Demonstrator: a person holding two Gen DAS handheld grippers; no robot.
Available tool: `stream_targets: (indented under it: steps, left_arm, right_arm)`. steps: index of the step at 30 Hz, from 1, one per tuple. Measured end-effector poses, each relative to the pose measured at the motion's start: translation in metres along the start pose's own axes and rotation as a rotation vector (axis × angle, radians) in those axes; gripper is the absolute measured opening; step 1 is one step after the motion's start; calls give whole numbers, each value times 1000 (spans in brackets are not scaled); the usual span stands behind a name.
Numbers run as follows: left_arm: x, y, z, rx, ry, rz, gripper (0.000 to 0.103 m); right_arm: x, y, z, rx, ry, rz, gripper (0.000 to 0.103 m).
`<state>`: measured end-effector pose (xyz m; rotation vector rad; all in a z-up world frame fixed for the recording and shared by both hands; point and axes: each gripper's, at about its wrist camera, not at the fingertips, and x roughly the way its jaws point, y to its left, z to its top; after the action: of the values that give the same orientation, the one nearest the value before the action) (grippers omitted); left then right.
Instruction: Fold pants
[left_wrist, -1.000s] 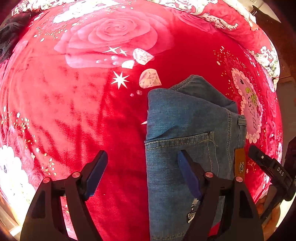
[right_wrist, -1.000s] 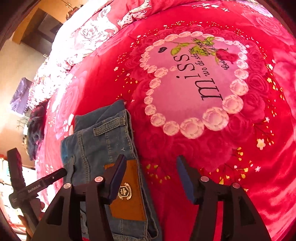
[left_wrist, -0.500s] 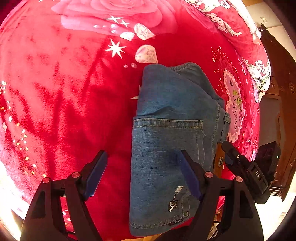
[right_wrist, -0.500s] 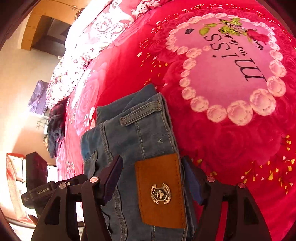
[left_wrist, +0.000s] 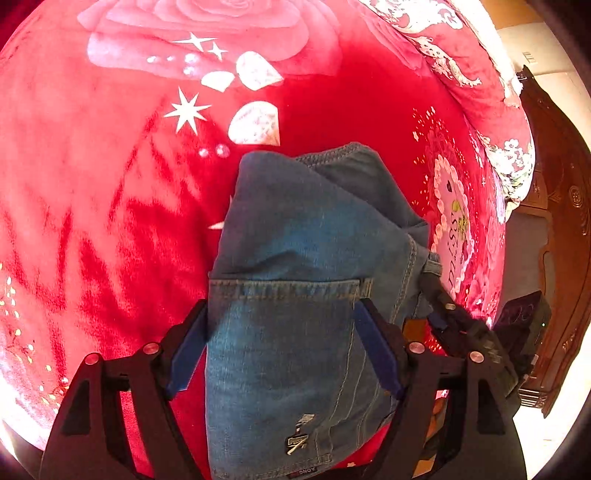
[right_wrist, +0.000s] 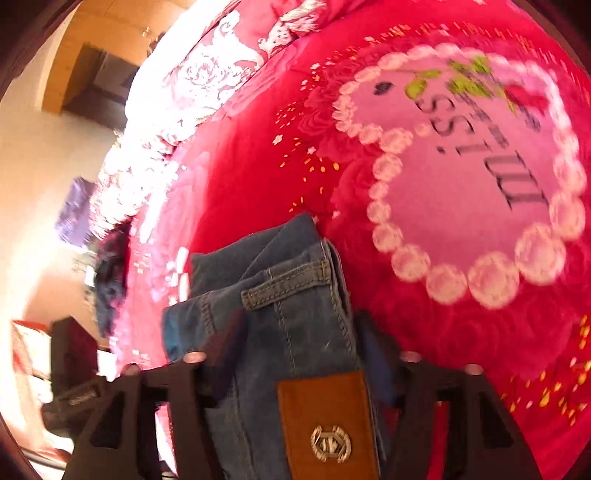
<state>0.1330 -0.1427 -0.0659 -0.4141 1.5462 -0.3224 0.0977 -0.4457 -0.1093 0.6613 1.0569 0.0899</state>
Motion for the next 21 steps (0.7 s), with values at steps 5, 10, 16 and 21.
stream_targets:
  steps: [5, 10, 16, 21]
  left_arm:
    - [2, 5, 5, 19, -35, 93, 46]
    - [-8, 6, 5, 38, -8, 63, 46]
    - [-5, 15, -44, 108, 104, -67, 66]
    - [9, 3, -88, 261, 43, 44, 66]
  right_arm:
    - [-9, 32, 3, -173, -37, -111, 21]
    - [0, 14, 3, -127, 39, -126, 43]
    - [-22, -40, -45, 79, 143, 88, 55]
    - [-43, -24, -87, -143, 135, 19, 30]
